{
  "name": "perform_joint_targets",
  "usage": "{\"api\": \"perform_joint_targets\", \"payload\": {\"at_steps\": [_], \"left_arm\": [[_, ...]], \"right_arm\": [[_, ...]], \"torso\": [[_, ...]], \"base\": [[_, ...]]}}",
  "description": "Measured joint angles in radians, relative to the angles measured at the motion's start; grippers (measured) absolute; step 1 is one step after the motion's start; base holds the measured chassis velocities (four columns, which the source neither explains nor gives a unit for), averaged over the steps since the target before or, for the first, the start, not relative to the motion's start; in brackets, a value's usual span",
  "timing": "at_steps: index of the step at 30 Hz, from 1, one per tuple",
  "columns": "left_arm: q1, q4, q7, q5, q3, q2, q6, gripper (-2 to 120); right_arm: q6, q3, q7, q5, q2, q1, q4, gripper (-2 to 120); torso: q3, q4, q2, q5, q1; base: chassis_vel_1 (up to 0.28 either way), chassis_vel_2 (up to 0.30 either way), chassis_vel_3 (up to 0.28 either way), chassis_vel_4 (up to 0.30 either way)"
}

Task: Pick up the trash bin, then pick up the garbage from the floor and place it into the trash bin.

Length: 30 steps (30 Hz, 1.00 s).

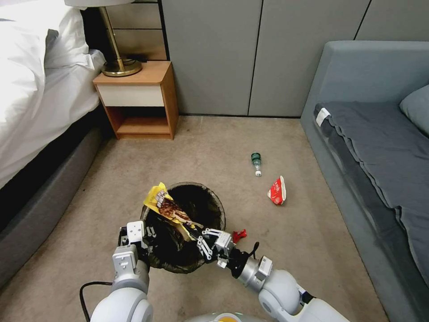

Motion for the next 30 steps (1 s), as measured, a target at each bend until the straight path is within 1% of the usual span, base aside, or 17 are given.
{"api": "perform_joint_targets", "payload": {"at_steps": [4,7,8,9,10,11,13,14,18,19,21,22,23,25,26,28,30], "left_arm": [[-0.001,-0.003,0.000,-0.005,-0.009,0.003,0.002,0],[-0.008,-0.007,0.001,-0.017,-0.019,0.004,0.011,0],[-0.008,-0.007,0.001,-0.017,-0.019,0.004,0.011,0],[-0.009,-0.008,0.001,-0.020,-0.021,0.005,0.012,0],[-0.010,-0.010,0.001,-0.025,-0.025,0.005,0.014,0],[-0.010,-0.010,0.001,-0.025,-0.025,0.005,0.014,0],[-0.011,-0.012,0.001,-0.031,-0.032,0.007,0.017,0],[-0.011,-0.012,0.001,-0.031,-0.032,0.007,0.017,0],[-0.018,-0.013,0.001,-0.038,-0.039,0.009,0.022,0],[-0.018,-0.013,0.001,-0.038,-0.039,0.009,0.022,0],[-0.020,-0.013,0.001,-0.039,-0.039,0.009,0.024,0],[-0.020,-0.013,0.001,-0.039,-0.039,0.009,0.024,0],[-0.020,-0.013,0.001,-0.038,-0.038,0.008,0.025,0],[-0.020,-0.013,0.000,-0.037,-0.036,0.008,0.025,0],[-0.020,-0.013,0.000,-0.037,-0.036,0.008,0.025,0],[-0.020,-0.010,0.000,-0.035,-0.035,0.007,0.025,0],[-0.020,-0.006,0.001,-0.033,-0.035,0.007,0.025,0]], "right_arm": [[0.001,0.012,0.000,-0.013,-0.013,-0.008,-0.002,2],[0.001,0.013,0.012,-0.036,-0.014,-0.015,0.005,18],[0.001,0.013,0.012,-0.036,-0.014,-0.015,0.005,18],[0.001,0.013,0.013,-0.041,-0.014,-0.016,0.006,21],[0.002,0.013,0.013,-0.048,-0.017,-0.021,0.008,28],[0.002,0.013,0.013,-0.048,-0.017,-0.021,0.008,28],[0.002,0.013,0.013,-0.057,-0.024,-0.029,0.018,37],[0.002,0.013,0.013,-0.057,-0.024,-0.029,0.018,37],[-0.001,0.014,0.012,-0.074,-0.034,-0.050,0.048,56],[-0.001,0.014,0.012,-0.074,-0.034,-0.050,0.048,56],[-0.002,0.014,0.011,-0.079,-0.035,-0.054,0.054,65],[-0.002,0.014,0.011,-0.079,-0.035,-0.054,0.054,65],[-0.002,0.014,0.010,-0.082,-0.035,-0.057,0.058,73],[-0.002,0.016,0.009,-0.086,-0.035,-0.062,0.068,81],[-0.002,0.016,0.009,-0.086,-0.035,-0.062,0.068,81],[0.001,0.022,0.014,-0.098,-0.036,-0.070,0.101,94],[0.003,0.027,0.027,-0.107,-0.034,-0.074,0.124,96]], "torso": [[0.000,0.0000,0.000,0.0000,0.000],[0.000,0.0000,0.000,0.0000,0.000],[0.000,0.0000,0.000,0.0000,0.000],[0.000,0.0000,0.000,0.0000,0.000],[0.000,0.0000,0.000,0.0001,0.000],[0.000,0.0000,0.000,0.0001,0.000],[0.000,0.0000,0.000,0.0000,0.000],[0.000,0.0000,0.000,0.0000,0.000],[0.000,0.0000,0.000,0.0000,0.000],[0.000,0.0000,0.000,0.0000,0.000],[0.000,0.0000,0.000,0.0000,0.000],[0.000,0.0000,0.000,0.0000,0.000],[0.000,0.0000,0.000,0.0000,0.000],[0.000,0.0000,0.000,0.0000,0.000],[0.000,0.0000,0.000,0.0000,0.000],[0.000,0.0000,0.000,0.0000,0.000],[0.000,0.0000,0.000,0.0000,0.000]], "base": [[0.000,0.000,0.000,0.000],[0.000,0.000,0.000,0.000],[0.000,0.000,0.000,0.000],[0.000,0.000,0.000,0.000],[0.000,0.000,0.000,0.000],[0.000,0.000,0.000,0.000],[0.000,0.000,0.000,0.000],[0.000,0.000,0.000,0.000],[0.000,0.000,0.000,0.000],[0.000,0.000,0.000,0.000],[0.000,0.000,0.000,0.000],[0.000,0.000,0.000,0.000],[0.000,0.000,0.000,0.000],[0.000,0.000,0.000,0.000],[0.000,0.000,0.000,0.000],[0.000,0.000,0.000,0.000],[0.000,0.000,0.000,0.000]]}}
